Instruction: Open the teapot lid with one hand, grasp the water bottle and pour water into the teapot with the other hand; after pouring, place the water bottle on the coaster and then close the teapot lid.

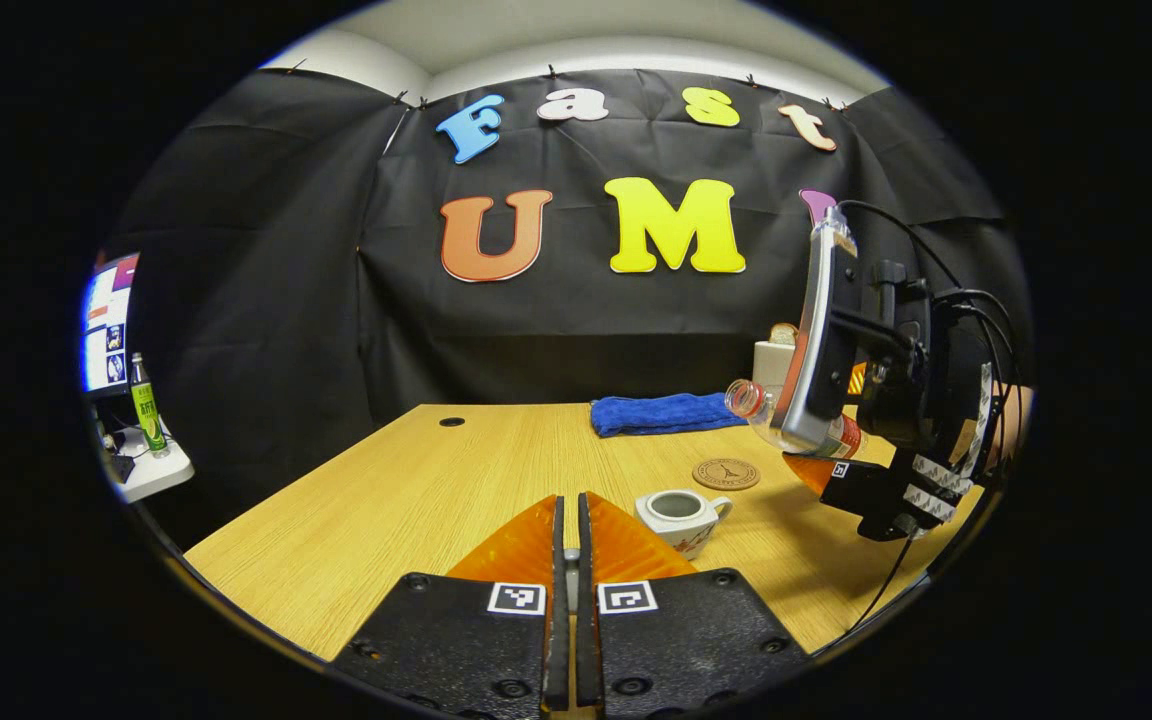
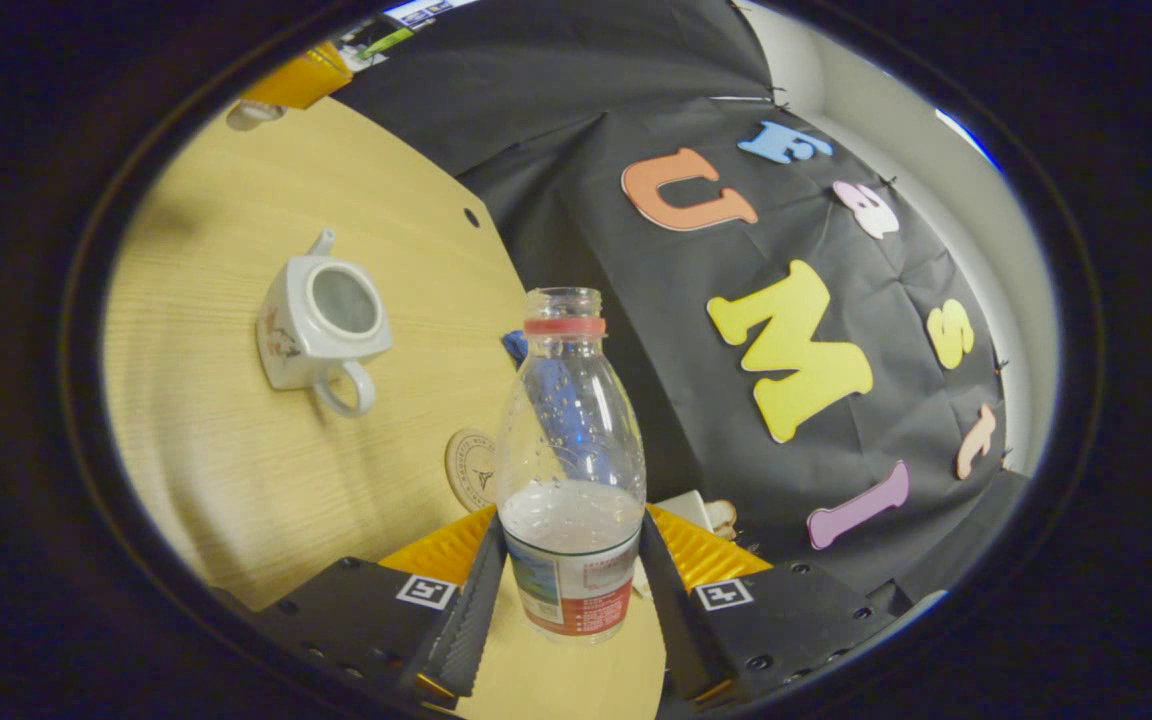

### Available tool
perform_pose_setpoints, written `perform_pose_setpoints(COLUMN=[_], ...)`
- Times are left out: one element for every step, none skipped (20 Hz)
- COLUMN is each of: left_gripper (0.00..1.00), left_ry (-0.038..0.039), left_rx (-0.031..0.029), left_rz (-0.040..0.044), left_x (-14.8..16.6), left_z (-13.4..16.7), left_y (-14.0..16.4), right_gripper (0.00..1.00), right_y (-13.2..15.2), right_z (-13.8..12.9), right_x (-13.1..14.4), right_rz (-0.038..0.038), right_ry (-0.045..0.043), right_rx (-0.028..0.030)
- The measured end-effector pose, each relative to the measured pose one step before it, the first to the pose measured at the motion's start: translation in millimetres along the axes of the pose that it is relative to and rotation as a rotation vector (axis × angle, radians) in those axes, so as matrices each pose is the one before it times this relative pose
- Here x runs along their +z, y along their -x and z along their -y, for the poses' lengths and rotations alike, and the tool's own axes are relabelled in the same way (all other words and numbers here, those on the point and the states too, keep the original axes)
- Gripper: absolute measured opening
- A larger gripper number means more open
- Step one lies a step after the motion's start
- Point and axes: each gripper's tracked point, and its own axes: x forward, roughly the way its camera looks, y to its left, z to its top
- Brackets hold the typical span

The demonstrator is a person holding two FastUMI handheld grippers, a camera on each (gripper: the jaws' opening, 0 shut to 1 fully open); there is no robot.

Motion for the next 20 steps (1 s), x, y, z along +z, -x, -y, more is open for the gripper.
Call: perform_pose_setpoints(left_gripper=[0.05, 0.05, 0.05, 0.05, 0.05, 0.05, 0.05, 0.05, 0.05, 0.05, 0.05, 0.05, 0.05, 0.05, 0.05, 0.05, 0.05, 0.05, 0.05, 0.05], left_ry=[0.00593, 0.00714, 0.00220, 0.00221, 0.00349, 0.00428, 0.00183, -0.00093, -0.00622, -0.00693, -0.00562, -0.00613, -0.00388, -0.00263, -0.00160, 0.00165, 0.00185, 0.00049, 0.00233, 0.00403], left_rx=[-0.00174, -0.00154, 0.00229, 0.00537, 0.00137, 0.00144, 0.00333, 0.00327, 0.00147, 0.00133, -0.00086, -0.00079, 0.00009, 0.00166, 0.00151, -0.00043, 0.00044, 0.00120, 0.00160, 0.00011], left_rz=[-0.00206, -0.00351, -0.00356, -0.00142, -0.00173, -0.00183, -0.00132, -0.00315, -0.00230, -0.00155, 0.00092, 0.00245, 0.00123, 0.00033, -0.00080, -0.00154, -0.00112, 0.00038, 0.00057, 0.00185], left_x=[-1.63, -1.48, -1.19, -0.35, -0.58, -1.44, -0.44, -1.86, -1.66, -0.91, -0.18, -0.10, -0.21, -1.00, -1.15, -0.82, -0.74, 1.07, 0.38, 0.51], left_z=[-1.19, -1.48, -2.42, -3.38, -2.47, -1.57, -2.48, -2.40, -1.01, -1.19, -0.97, -0.20, -0.20, -0.82, -0.30, -0.03, -0.78, -1.22, -0.96, -0.71], left_y=[-0.35, 1.08, -0.62, -0.70, 0.37, -0.58, 0.19, -0.32, 0.00, -0.28, 0.29, 0.46, -0.19, -0.34, -0.10, 0.23, 0.52, -0.35, 0.48, 1.28], right_gripper=[0.72, 0.72, 0.72, 0.72, 0.72, 0.72, 0.72, 0.72, 0.72, 0.72, 0.72, 0.72, 0.72, 0.72, 0.72, 0.73, 0.72, 0.72, 0.73, 0.73], right_y=[-0.35, 0.98, -0.91, 0.95, -0.16, 1.27, 0.14, -1.01, 0.23, 0.48, -0.34, 0.69, -0.16, 0.75, 0.14, 0.22, -0.05, 0.07, -1.94, 0.33], right_z=[-0.39, 0.58, 0.58, -0.27, -0.08, -0.92, 0.51, 1.00, 1.63, 1.87, 1.62, -0.36, -0.73, 0.78, 2.43, 2.62, 0.90, 0.05, -3.13, 1.31], right_x=[2.19, 2.46, 2.85, 2.93, 2.73, 2.28, 2.84, 2.30, 1.87, 1.03, 0.10, 0.70, 1.48, 0.40, 1.19, 0.53, 3.68, 2.83, 0.09, -0.57], right_rz=[0.00105, 0.00478, 0.00928, 0.00776, 0.00770, 0.00748, 0.00895, 0.00729, 0.00716, 0.00186, 0.00418, 0.00244, 0.00249, 0.00229, 0.00492, 0.00530, 0.00595, 0.00502, 0.00325, -0.00012], right_ry=[0.02989, 0.03289, 0.03120, 0.03311, 0.03417, 0.03167, 0.02817, 0.02342, 0.02399, 0.02144, 0.01776, 0.02028, 0.02461, 0.02567, 0.02718, 0.02916, 0.02643, 0.01834, 0.01684, 0.02220], right_rx=[-0.00843, -0.01015, -0.00955, -0.00737, -0.00754, -0.00561, -0.00237, -0.00528, -0.00823, -0.00945, -0.00524, -0.00771, -0.00643, -0.00676, -0.01328, -0.01687, -0.00879, -0.00138, -0.00080, -0.00253])
